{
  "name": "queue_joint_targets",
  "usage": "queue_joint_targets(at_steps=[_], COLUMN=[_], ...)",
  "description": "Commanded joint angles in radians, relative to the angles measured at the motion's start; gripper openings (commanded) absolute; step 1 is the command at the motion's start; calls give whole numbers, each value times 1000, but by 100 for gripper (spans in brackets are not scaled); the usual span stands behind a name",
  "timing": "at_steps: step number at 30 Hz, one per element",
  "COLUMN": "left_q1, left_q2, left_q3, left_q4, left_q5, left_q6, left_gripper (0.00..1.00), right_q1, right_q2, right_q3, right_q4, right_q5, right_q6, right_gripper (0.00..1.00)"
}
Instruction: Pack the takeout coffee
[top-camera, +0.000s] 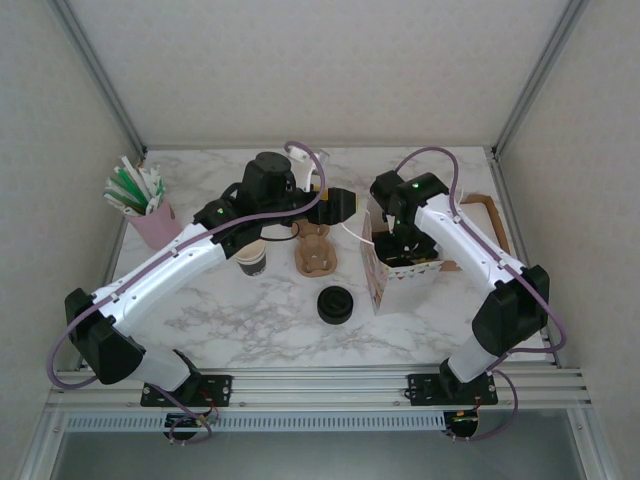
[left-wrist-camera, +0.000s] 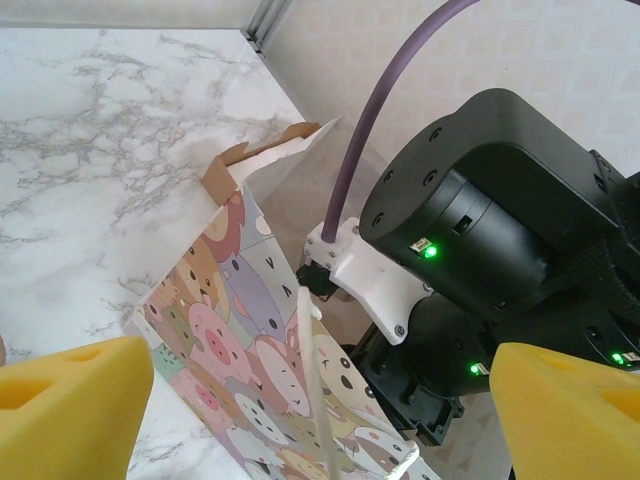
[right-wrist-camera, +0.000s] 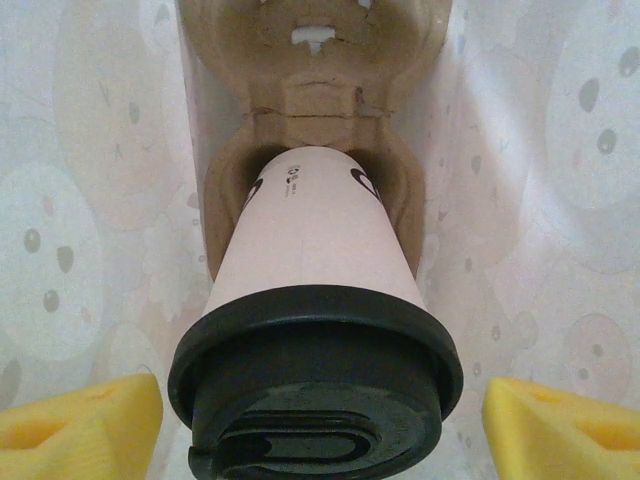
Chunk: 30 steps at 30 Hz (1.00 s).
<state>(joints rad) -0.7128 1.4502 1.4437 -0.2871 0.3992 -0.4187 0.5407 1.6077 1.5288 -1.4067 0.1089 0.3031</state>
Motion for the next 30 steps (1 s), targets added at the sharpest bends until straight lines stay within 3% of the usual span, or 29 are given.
queue_joint_targets(at_steps=[1,30], left_q1=[-5,-5], left_q2=[2,-5], left_q3=[-8,-13], left_q4=[33,36], left_q5=[4,3], left_q6=[-4,-13], left_gripper=[88,88], right_q1=[-6,-1], right_q2=[-31,-94], right_q3=[37,123], right_q4=[-41,-102], right_q5=[17,6], right_q6=[11,26], right_gripper=[84,87])
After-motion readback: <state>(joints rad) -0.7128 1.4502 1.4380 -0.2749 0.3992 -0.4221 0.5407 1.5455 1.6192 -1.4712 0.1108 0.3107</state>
